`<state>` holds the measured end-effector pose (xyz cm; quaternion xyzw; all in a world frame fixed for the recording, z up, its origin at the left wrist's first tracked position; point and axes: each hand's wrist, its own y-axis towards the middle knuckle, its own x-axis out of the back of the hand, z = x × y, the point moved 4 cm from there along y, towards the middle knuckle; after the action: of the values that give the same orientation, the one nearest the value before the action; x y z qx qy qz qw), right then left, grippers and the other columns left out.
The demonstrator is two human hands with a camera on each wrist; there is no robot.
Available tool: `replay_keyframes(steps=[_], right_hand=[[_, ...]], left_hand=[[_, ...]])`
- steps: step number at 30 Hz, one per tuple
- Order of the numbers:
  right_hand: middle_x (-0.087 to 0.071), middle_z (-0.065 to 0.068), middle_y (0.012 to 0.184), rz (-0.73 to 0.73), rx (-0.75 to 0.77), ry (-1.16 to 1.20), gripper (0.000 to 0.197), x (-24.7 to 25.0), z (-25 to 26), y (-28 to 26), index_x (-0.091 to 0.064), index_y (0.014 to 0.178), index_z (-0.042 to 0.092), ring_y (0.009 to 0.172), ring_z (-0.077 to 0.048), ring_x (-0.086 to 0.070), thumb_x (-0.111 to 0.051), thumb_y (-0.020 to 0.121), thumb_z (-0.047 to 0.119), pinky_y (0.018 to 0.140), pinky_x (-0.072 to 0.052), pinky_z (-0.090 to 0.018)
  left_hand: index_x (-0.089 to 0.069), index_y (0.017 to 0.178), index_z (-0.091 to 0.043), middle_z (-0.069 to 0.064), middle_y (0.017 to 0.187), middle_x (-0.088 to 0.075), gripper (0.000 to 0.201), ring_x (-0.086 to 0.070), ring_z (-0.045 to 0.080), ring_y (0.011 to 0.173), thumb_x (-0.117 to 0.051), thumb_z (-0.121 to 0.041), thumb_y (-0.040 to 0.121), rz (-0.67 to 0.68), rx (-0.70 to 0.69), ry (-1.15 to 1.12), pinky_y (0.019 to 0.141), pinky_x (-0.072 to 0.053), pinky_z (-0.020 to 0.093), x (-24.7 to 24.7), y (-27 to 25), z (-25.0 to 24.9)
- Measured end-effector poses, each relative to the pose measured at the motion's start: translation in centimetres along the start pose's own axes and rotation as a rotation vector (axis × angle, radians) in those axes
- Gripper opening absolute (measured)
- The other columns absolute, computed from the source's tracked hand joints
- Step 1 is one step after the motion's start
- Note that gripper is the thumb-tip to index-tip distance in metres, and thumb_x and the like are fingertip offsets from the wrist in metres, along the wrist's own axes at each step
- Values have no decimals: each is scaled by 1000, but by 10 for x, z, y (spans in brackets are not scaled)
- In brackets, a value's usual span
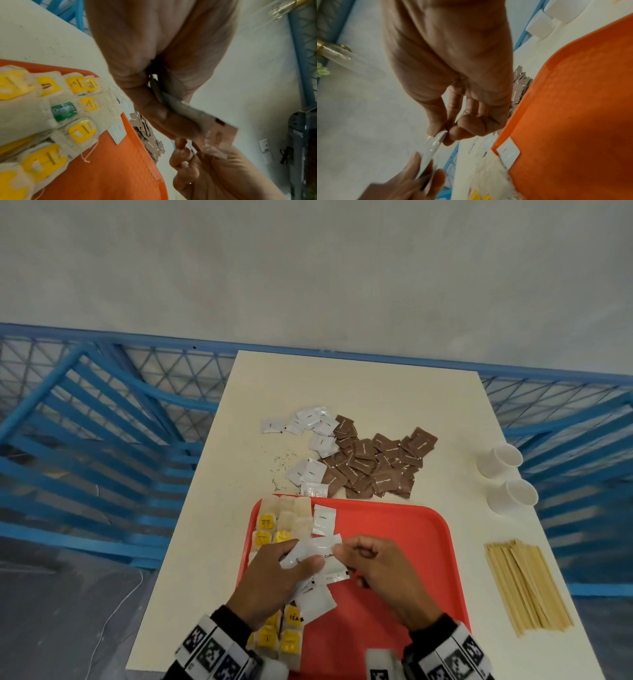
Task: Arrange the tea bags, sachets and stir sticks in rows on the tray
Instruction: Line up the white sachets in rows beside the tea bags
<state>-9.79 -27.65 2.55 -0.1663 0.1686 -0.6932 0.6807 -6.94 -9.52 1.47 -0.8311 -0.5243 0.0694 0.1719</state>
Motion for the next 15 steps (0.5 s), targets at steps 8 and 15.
replay_keyframes(steps=[8, 15], right_hand=[[-59, -1, 55, -301, -174, -245, 21, 53, -59, 86, -66, 68, 5, 50, -9, -49, -74, 86, 12, 47, -41, -14], [-69, 0, 73, -407, -183, -482, 24, 68, -66, 127, -65, 78, 10, 69, -16, -64, -79, 80, 29, 64, -47, -26]], left_hand=[[-60, 66, -14, -5, 60, -58, 29, -53, 7, 56, -71, -23, 91, -72, 119, 31, 55, -41, 19, 10, -9, 29], [-58, 68, -7, -1, 62, -55, 31, -51, 10, 59, -70, -22, 91, -93, 156, 54, 56, -40, 22, 19, -15, 41]])
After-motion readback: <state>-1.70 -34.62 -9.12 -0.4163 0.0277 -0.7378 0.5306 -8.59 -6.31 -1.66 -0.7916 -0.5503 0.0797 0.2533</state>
